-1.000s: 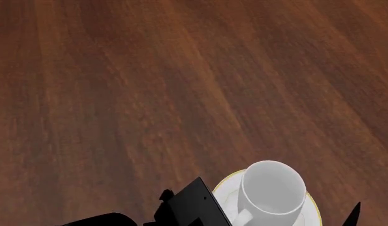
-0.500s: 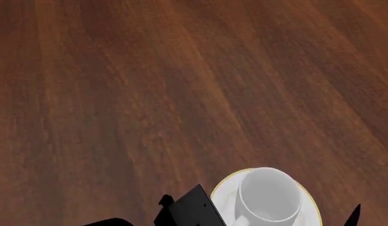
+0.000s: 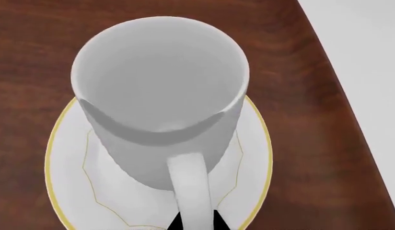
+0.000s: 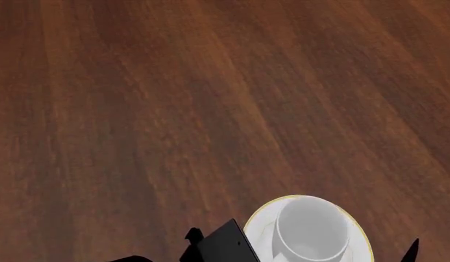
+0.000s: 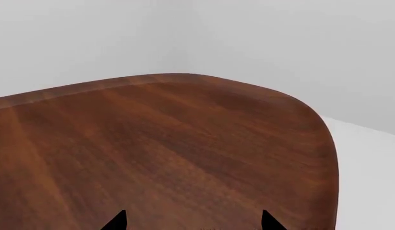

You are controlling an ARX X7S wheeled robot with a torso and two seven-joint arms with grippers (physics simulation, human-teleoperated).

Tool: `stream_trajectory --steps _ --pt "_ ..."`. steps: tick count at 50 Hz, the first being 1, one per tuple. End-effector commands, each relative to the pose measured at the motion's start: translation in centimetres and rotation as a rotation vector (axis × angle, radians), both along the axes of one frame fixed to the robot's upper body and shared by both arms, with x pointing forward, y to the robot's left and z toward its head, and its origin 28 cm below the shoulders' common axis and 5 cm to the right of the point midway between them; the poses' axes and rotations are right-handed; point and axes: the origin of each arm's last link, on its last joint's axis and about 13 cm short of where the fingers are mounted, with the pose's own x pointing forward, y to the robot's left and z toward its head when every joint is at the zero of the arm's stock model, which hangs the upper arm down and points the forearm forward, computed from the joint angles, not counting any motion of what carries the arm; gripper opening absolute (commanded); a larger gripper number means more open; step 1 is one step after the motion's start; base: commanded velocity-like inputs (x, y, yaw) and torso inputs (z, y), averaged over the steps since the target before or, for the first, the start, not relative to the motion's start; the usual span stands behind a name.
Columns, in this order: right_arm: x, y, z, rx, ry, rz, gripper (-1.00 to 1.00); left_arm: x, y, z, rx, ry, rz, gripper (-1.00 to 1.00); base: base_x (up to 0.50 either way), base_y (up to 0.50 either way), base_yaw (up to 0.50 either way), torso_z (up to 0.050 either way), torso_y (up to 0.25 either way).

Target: Put the white mug on the plate.

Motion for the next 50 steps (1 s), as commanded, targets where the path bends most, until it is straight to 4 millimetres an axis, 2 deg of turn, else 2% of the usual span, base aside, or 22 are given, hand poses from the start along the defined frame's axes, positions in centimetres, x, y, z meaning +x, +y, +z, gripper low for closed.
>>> stream_trajectory --steps 1,9,10,28,50 --pt "0.0 0.0 0.0 0.0 0.0 -0.001 1.0 -0.4 0.1 -0.9 0.029 0.036 -0.006 -1.0 0.0 0.0 0.0 0.0 0.0" --pt "-0.1 0.0 0.1 0.0 -0.002 -0.001 1.0 -0.6 0.1 -0.6 0.028 0.046 -0.016 -1.0 0.0 0.0 0.0 0.0 0.0" --pt "-0.1 0.0 0.1 0.0 -0.002 -0.001 1.0 -0.7 0.1 -0.6 0.033 0.058 -0.022 1.0 0.0 0.0 0.0 0.0 0.0" --pt "0.0 0.1 0.4 -0.003 -0.01 0.006 1.0 -1.2 0.3 0.3 0.041 0.035 -0.047 1.0 0.0 0.0 0.0 0.0 0.0" --pt "-0.2 0.1 0.5 -0.006 -0.014 0.008 1.0 -2.6 1.0 4.0 -0.004 -0.006 -0.084 1.0 0.0 0.0 0.0 0.0 0.0"
